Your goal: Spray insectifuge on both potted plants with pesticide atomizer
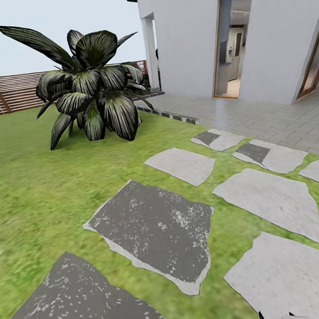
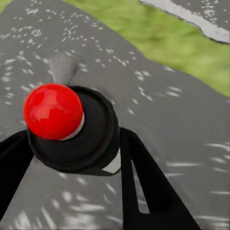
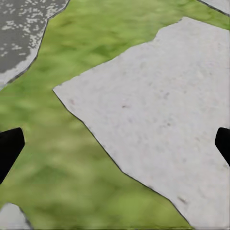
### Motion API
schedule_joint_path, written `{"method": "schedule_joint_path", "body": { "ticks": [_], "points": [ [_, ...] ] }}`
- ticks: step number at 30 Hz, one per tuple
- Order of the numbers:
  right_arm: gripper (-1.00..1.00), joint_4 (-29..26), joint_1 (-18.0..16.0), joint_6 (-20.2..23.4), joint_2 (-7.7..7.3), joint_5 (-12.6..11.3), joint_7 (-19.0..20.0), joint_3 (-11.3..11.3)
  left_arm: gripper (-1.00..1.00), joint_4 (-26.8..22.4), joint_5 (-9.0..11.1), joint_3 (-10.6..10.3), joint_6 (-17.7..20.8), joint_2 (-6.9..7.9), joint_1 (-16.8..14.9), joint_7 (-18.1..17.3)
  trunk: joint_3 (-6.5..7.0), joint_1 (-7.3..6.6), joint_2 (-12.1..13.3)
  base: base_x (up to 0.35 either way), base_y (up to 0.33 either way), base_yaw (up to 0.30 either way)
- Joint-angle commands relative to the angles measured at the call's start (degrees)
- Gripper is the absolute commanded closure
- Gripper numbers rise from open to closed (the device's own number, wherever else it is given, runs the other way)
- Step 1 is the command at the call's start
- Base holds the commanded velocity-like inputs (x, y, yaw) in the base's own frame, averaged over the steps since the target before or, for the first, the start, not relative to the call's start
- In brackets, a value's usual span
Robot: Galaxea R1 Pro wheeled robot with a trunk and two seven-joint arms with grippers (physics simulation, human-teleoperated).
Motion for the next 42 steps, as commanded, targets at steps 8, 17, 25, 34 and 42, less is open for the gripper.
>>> {"method": "schedule_joint_path", "body": {
  "ticks": [8,17,25,34,42],
  "points": [
    [-1.0,0.03,-0.01,-0.18,0.0,0.04,0.0,-0.09,1.0,0.08,0.35,0.25,-0.11,-0.02,-0.05,-0.53,-0.19,-0.05,-0.02,-0.315,0.163,0.278],
    [-1.0,0.03,-0.01,-0.18,0.0,0.04,0.0,-0.09,1.0,0.08,0.36,0.25,-0.11,-0.02,-0.05,-0.53,-0.23,-0.05,-0.02,-0.285,0.175,0.278],
    [-1.0,0.06,-0.01,-0.18,0.0,0.04,0.0,-0.08,1.0,0.06,0.35,0.25,-0.11,-0.02,-0.05,-0.53,-0.23,-0.05,-0.02,-0.112,0.094,0.278],
    [-1.0,0.05,-0.01,-0.18,0.0,0.04,0.0,-0.1,1.0,0.03,0.36,0.23,-0.11,-0.07,-0.05,-0.53,-0.05,-0.27,0.38,-0.004,0.003,0.278],
    [-1.0,0.04,-0.01,-0.18,0.0,0.04,0.0,-0.09,1.0,0.05,0.36,0.25,-0.11,-0.11,-0.05,-0.53,1.39,-2.02,3.59,0.0,0.0,0.278]
  ]
}}
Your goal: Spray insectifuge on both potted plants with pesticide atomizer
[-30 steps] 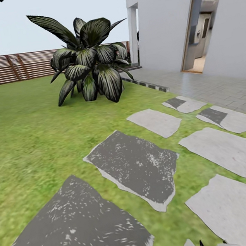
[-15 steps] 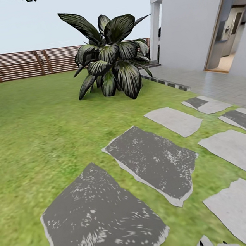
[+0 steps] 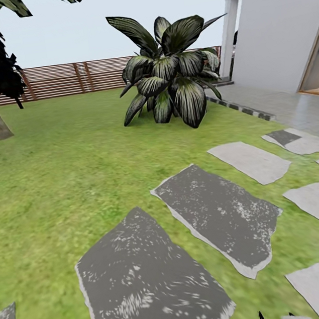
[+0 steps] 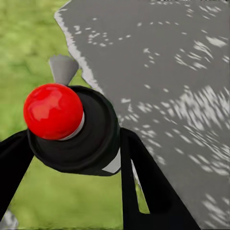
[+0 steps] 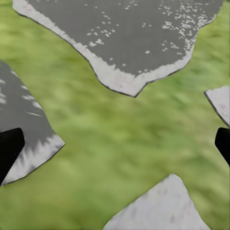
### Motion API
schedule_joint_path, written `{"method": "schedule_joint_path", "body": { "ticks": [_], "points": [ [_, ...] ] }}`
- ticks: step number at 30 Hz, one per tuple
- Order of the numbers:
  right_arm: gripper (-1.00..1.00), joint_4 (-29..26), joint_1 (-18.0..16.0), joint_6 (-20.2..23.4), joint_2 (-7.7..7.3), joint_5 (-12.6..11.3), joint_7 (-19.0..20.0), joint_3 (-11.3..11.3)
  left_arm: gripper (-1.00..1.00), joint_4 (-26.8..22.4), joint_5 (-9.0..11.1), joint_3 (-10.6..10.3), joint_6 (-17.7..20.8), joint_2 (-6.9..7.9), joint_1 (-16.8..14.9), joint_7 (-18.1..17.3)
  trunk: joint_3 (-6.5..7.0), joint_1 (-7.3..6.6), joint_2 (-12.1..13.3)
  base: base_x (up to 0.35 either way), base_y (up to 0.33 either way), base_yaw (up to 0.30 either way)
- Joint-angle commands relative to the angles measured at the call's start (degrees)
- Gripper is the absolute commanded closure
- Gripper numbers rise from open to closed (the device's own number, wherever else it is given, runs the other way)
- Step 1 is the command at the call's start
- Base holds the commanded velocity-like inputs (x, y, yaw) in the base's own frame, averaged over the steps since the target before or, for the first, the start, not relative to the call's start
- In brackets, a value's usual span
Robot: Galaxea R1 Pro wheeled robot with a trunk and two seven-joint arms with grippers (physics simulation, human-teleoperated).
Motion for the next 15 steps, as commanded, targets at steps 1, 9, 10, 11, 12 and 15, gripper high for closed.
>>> {"method": "schedule_joint_path", "body": {
  "ticks": [1,9,10,11,12,15],
  "points": [
    [-1.0,0.04,-0.01,-0.17,0.0,0.05,0.01,-0.09,1.0,0.09,0.34,0.25,-0.13,-0.02,-0.05,-0.54,0.14,-0.24,0.4,0.0,0.0,0.278],
    [-1.0,0.03,-0.01,-0.17,0.0,0.05,0.01,-0.11,1.0,0.1,0.34,0.25,-0.13,-0.02,-0.05,-0.54,0.5,-0.68,1.2,0.0,0.0,0.278],
    [-1.0,0.04,-0.01,-0.17,0.0,0.05,0.01,-0.09,1.0,0.1,0.34,0.25,-0.13,-0.02,-0.05,-0.54,0.5,-0.68,1.2,0.0,0.0,0.278],
    [-1.0,0.03,-0.01,-0.17,0.0,0.05,0.01,-0.09,1.0,0.09,0.34,0.25,-0.13,-0.02,-0.05,-0.54,0.5,-0.68,1.2,0.0,0.0,0.278],
    [-1.0,0.02,-0.01,-0.17,0.0,0.05,0.01,-0.08,1.0,0.09,0.34,0.25,-0.13,-0.02,-0.05,-0.54,0.5,-0.68,1.2,0.0,0.0,0.278],
    [-1.0,0.01,-0.01,-0.17,0.0,0.05,0.01,-0.08,1.0,0.1,0.34,0.25,-0.13,0.0,-0.05,-0.54,0.5,-0.68,1.2,0.0,0.0,0.278]
  ]
}}
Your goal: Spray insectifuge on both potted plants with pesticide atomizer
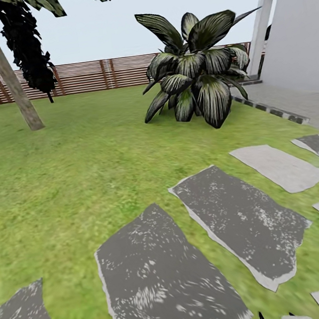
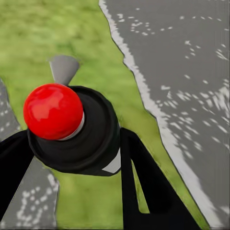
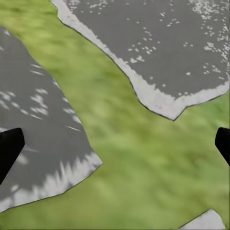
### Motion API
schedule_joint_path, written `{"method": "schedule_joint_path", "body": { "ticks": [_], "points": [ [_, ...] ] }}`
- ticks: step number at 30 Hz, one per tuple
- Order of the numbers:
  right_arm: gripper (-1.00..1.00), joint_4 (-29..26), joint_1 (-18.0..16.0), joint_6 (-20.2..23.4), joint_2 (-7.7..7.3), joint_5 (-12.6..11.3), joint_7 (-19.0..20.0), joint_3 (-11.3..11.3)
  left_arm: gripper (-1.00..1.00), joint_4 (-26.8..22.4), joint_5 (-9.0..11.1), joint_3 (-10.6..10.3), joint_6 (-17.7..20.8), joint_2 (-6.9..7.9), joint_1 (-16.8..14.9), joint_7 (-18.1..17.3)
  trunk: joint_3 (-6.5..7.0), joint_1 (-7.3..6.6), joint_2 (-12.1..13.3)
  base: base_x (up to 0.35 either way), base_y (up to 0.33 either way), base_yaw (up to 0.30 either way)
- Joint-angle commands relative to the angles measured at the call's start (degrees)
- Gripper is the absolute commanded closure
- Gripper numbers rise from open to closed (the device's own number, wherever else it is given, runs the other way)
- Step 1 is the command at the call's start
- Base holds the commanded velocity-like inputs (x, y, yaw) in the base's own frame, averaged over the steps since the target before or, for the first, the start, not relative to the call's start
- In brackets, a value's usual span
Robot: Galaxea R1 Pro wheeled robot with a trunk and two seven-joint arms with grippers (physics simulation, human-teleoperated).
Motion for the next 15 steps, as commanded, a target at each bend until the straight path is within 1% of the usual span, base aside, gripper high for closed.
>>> {"method": "schedule_joint_path", "body": {
  "ticks": [1,6,8,10,13,15],
  "points": [
    [-1.0,0.03,-0.01,-0.17,0.0,0.05,0.01,-0.1,1.0,0.07,0.34,0.25,-0.13,0.01,-0.05,-0.53,-0.04,-0.01,-0.02,0.0,0.0,0.278],
    [-1.0,0.05,-0.01,-0.17,0.0,0.05,0.01,-0.1,1.0,0.08,0.29,0.34,-0.1,0.04,-0.05,-0.5,-0.04,-0.01,-0.02,0.0,0.0,0.278],
    [-1.0,0.05,-0.01,-0.17,0.01,0.05,0.01,-0.1,1.0,0.08,0.27,0.76,-0.06,0.05,-0.05,-0.29,-0.04,-0.01,-0.02,0.0,0.0,0.278],
    [-1.0,0.05,-0.01,-0.17,0.01,0.05,0.01,-0.1,1.0,0.08,0.24,2.19,-0.05,0.05,-0.05,0.2,-0.04,-0.01,-0.02,0.0,0.0,0.278],
    [-1.0,0.06,-0.01,-0.17,0.0,0.05,0.01,-0.1,1.0,0.08,0.18,5.01,0.02,0.05,-0.05,0.73,-0.04,-0.01,-0.02,0.0,0.0,0.278],
    [-1.0,0.07,-0.01,-0.17,0.02,0.05,-0.05,-0.1,1.0,0.08,0.21,5.59,0.03,0.05,-0.05,0.8,-0.04,-0.01,-0.02,0.0,0.0,0.278]
  ]
}}
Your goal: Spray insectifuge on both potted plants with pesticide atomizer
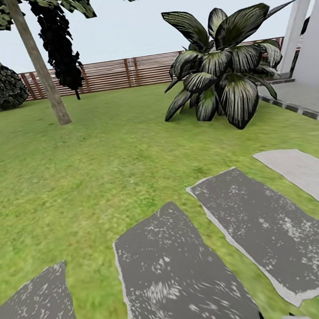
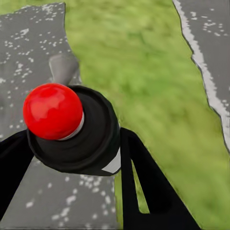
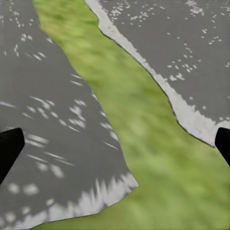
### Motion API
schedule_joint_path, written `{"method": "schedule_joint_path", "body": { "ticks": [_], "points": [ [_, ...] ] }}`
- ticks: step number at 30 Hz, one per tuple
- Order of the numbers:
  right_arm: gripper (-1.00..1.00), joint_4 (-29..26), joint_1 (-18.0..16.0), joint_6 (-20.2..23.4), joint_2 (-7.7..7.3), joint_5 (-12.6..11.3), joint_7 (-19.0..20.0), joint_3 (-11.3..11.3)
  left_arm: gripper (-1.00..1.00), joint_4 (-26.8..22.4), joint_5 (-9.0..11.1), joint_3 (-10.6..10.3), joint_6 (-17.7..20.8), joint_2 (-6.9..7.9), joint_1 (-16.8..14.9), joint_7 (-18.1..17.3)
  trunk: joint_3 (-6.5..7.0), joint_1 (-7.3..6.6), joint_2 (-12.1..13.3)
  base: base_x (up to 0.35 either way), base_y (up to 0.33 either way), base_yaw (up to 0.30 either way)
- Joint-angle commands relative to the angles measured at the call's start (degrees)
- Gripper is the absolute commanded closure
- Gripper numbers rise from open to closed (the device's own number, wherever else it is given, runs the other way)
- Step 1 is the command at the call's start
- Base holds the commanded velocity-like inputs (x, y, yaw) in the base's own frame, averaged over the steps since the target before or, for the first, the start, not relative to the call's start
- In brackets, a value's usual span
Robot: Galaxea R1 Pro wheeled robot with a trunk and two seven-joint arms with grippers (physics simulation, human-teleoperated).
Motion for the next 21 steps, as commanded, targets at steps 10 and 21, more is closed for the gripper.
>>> {"method": "schedule_joint_path", "body": {
  "ticks": [10,21],
  "points": [
    [-1.0,-0.01,-0.01,-0.24,0.06,-0.03,-0.15,-0.18,1.0,0.08,0.27,0.63,-0.14,-0.09,-0.05,-0.33,-0.04,-0.01,-0.02,0.0,0.0,0.279],
    [-1.0,-0.17,-0.01,-0.33,0.3,-0.04,-0.33,-0.19,1.0,0.07,0.26,0.63,-0.19,-0.1,-0.05,-0.33,0.2,-0.01,-0.02,0.0,0.0,0.271]
  ]
}}
